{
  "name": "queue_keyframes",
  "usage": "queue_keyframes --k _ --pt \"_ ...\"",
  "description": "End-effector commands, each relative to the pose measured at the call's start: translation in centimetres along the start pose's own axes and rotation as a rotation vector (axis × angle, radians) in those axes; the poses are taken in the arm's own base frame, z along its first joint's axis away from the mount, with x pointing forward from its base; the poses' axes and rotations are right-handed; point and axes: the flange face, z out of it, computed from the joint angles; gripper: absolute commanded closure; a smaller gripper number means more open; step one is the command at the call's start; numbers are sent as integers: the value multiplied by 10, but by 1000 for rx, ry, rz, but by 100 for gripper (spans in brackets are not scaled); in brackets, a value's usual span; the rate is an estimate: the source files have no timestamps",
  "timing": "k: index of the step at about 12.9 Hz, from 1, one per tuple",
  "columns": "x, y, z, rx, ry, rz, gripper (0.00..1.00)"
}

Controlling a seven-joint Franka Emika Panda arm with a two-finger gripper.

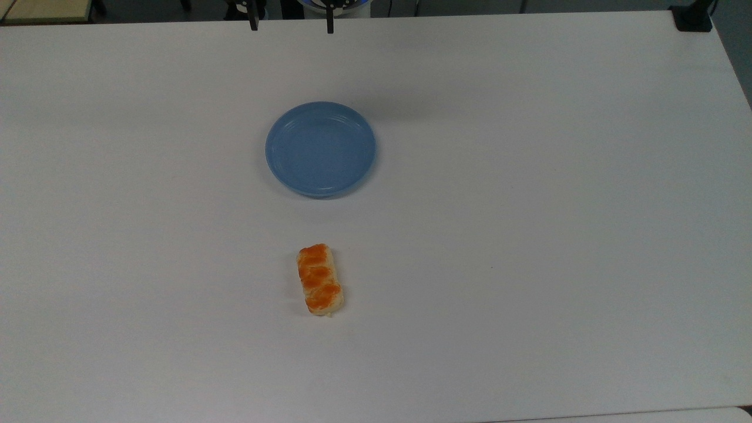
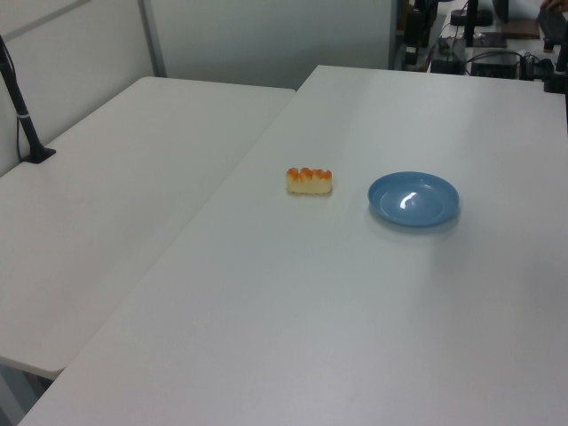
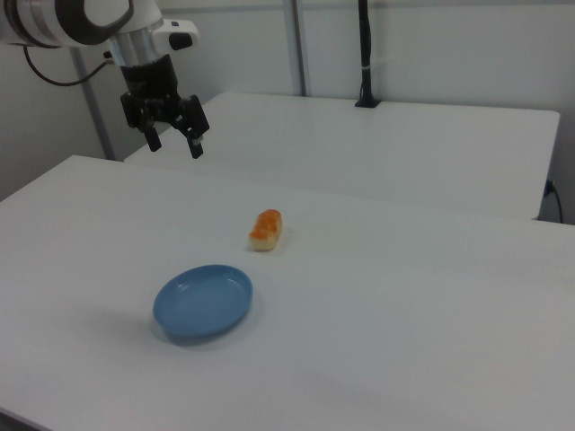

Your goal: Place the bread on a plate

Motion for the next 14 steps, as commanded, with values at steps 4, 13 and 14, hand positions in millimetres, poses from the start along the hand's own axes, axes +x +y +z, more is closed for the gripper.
queue_keyframes --k 4,13,14 --pt "0 -1 -4 19 33 49 0" --pt "-1 -2 -3 19 28 54 0" --pt "-2 -3 -3 19 24 44 0"
